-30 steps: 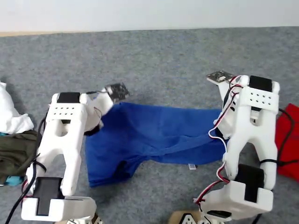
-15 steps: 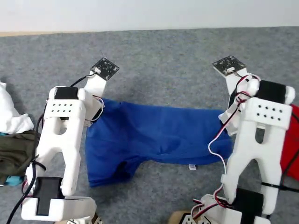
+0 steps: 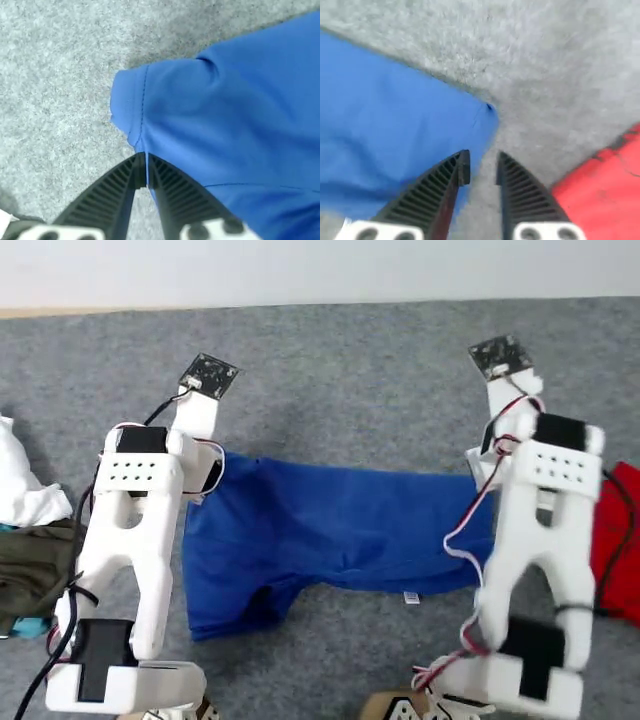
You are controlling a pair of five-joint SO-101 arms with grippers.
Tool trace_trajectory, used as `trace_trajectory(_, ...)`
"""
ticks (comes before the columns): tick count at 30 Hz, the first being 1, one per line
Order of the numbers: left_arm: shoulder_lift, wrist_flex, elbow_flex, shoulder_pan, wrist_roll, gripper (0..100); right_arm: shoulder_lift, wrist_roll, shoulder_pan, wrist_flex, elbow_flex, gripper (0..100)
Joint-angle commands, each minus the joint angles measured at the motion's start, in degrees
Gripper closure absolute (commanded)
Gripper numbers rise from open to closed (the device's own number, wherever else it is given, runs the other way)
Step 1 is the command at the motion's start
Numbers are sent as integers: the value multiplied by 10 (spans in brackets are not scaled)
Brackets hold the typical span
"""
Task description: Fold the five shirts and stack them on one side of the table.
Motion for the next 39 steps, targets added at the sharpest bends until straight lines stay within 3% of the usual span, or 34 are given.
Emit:
trace_trajectory(1,-23,-12,-22,-3,8,985,65,-25,-12,-45,-5,992)
trace_trajectory(10,-22,-13,-21,-3,7,985,220,-40,-16,-51,-56,989)
trace_trajectory(17,-21,-15,-21,-3,7,985,333,-39,-15,-50,-202,989)
trace_trajectory(22,-23,-62,16,-4,7,985,396,-39,-15,-46,-296,989)
trace_trajectory(33,-27,-69,24,-14,7,985,335,-38,-38,102,-388,982)
trace_trajectory(39,-27,-49,23,-10,7,985,257,-39,-65,219,-392,831)
